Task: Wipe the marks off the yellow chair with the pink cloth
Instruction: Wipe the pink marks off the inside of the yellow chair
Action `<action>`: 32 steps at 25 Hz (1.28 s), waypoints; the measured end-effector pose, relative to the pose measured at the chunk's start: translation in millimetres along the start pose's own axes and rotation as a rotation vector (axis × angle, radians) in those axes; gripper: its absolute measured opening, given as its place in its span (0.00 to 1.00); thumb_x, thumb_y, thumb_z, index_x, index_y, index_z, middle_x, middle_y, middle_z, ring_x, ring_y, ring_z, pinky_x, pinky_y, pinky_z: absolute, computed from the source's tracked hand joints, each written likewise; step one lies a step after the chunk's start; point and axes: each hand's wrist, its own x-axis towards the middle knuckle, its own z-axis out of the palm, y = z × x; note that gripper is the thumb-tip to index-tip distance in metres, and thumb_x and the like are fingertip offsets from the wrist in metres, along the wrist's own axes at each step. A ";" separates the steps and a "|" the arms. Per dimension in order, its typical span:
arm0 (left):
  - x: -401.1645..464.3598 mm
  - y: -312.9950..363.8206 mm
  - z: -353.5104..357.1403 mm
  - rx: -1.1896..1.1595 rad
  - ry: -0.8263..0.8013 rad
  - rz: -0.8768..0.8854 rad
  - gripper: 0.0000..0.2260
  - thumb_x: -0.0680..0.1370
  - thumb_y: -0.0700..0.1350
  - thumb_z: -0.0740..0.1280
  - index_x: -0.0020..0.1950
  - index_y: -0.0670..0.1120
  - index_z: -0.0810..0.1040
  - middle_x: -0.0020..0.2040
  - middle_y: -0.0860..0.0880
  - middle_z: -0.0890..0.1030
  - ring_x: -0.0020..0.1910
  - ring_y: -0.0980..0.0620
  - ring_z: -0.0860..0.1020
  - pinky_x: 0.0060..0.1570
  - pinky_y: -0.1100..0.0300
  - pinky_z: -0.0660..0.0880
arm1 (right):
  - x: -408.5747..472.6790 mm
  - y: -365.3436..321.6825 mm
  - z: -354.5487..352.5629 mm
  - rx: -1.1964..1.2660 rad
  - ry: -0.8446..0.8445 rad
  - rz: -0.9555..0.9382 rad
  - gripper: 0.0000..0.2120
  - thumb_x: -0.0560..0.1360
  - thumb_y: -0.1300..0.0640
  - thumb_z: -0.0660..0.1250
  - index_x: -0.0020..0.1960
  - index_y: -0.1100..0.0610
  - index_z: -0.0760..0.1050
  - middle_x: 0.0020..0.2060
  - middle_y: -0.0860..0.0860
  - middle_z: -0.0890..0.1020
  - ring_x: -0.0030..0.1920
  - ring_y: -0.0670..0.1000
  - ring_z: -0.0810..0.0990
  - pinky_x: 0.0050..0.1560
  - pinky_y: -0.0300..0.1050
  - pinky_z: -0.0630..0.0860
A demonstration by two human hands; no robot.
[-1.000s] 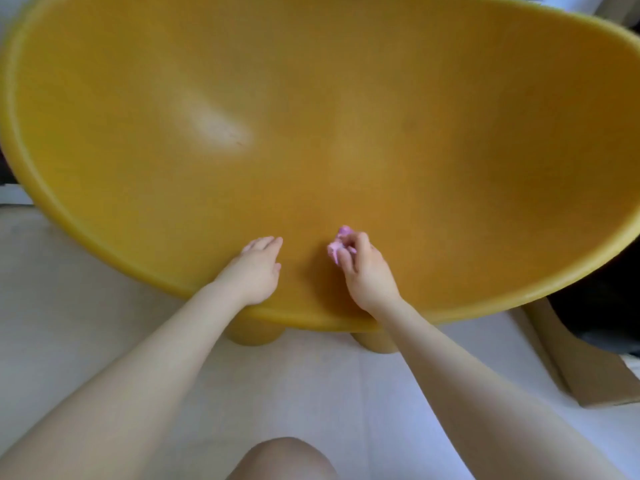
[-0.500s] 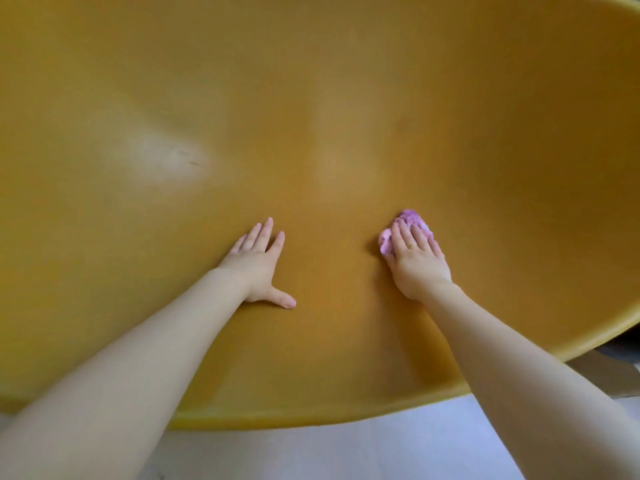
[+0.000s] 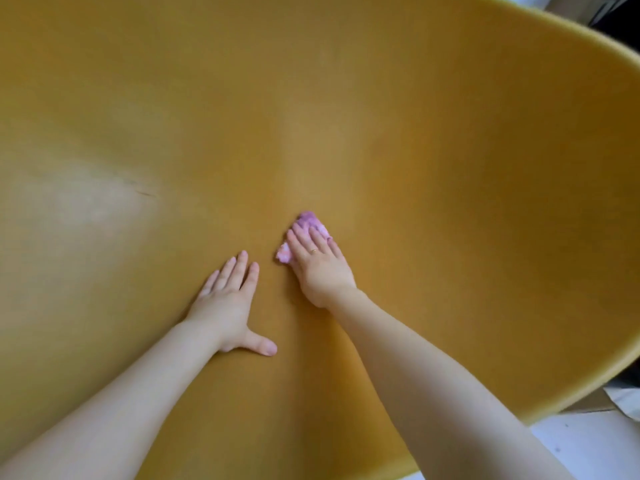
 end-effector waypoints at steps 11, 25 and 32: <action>4.9 19.8 -12.5 0.031 -0.091 -0.157 0.57 0.66 0.64 0.71 0.75 0.46 0.33 0.75 0.46 0.30 0.75 0.48 0.35 0.75 0.53 0.41 | -81.8 -26.8 2.7 0.115 -0.138 -0.088 0.23 0.82 0.52 0.49 0.75 0.55 0.51 0.76 0.50 0.50 0.75 0.51 0.46 0.72 0.47 0.44; -81.8 137.0 35.7 -0.268 -0.050 -0.092 0.46 0.66 0.66 0.69 0.77 0.53 0.50 0.78 0.50 0.44 0.77 0.49 0.47 0.74 0.56 0.50 | -157.7 106.1 -44.4 -0.216 -0.086 -0.019 0.20 0.80 0.51 0.46 0.69 0.50 0.66 0.72 0.52 0.63 0.71 0.55 0.59 0.70 0.49 0.54; -87.7 142.9 34.7 -0.277 -0.091 -0.129 0.45 0.70 0.61 0.70 0.77 0.52 0.47 0.78 0.49 0.42 0.77 0.49 0.45 0.74 0.57 0.47 | -238.8 72.6 -42.3 0.051 0.010 -0.282 0.14 0.73 0.51 0.57 0.42 0.52 0.81 0.44 0.50 0.85 0.47 0.53 0.83 0.44 0.40 0.76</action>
